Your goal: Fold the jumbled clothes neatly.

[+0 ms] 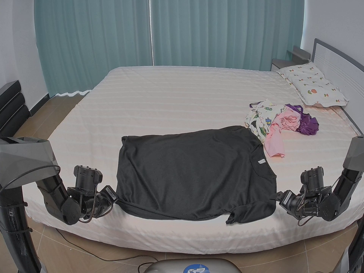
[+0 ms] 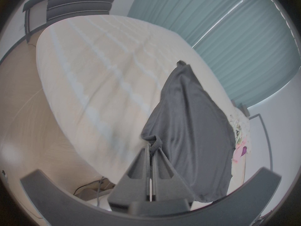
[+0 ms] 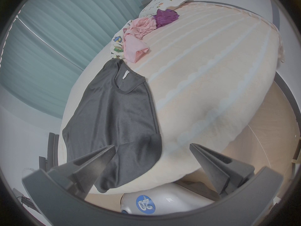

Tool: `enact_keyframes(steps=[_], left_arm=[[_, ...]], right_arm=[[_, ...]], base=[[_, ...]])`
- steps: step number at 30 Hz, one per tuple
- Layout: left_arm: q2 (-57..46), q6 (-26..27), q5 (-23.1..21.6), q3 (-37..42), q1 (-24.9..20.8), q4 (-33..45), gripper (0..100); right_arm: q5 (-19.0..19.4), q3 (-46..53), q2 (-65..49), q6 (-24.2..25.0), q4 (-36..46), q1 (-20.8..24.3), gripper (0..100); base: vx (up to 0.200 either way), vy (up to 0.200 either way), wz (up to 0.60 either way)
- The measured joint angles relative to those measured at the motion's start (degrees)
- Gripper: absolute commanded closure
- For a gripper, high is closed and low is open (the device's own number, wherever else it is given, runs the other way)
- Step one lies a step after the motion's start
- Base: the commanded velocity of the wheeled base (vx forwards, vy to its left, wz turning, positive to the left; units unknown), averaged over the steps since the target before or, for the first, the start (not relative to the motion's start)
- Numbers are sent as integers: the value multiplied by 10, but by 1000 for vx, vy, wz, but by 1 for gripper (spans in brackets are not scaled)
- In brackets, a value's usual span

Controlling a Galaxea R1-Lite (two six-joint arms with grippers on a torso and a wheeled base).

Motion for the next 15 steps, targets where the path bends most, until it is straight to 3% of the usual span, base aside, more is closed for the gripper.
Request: enact_keyframes(steps=[12, 13, 15], left_arm=[[0, -6, -3, 2, 7, -6, 100], [0, -7, -4, 2, 7, -6, 100], [0, -7, -4, 2, 7, -6, 100]], right_arm=[[-6, -86, 71, 0, 6, 34, 0], [-7, -91, 76, 0, 11, 34, 100], [-7, -100, 84, -1, 17, 33, 100]], base=[[0, 0, 0], [0, 0, 0], [0, 0, 0]])
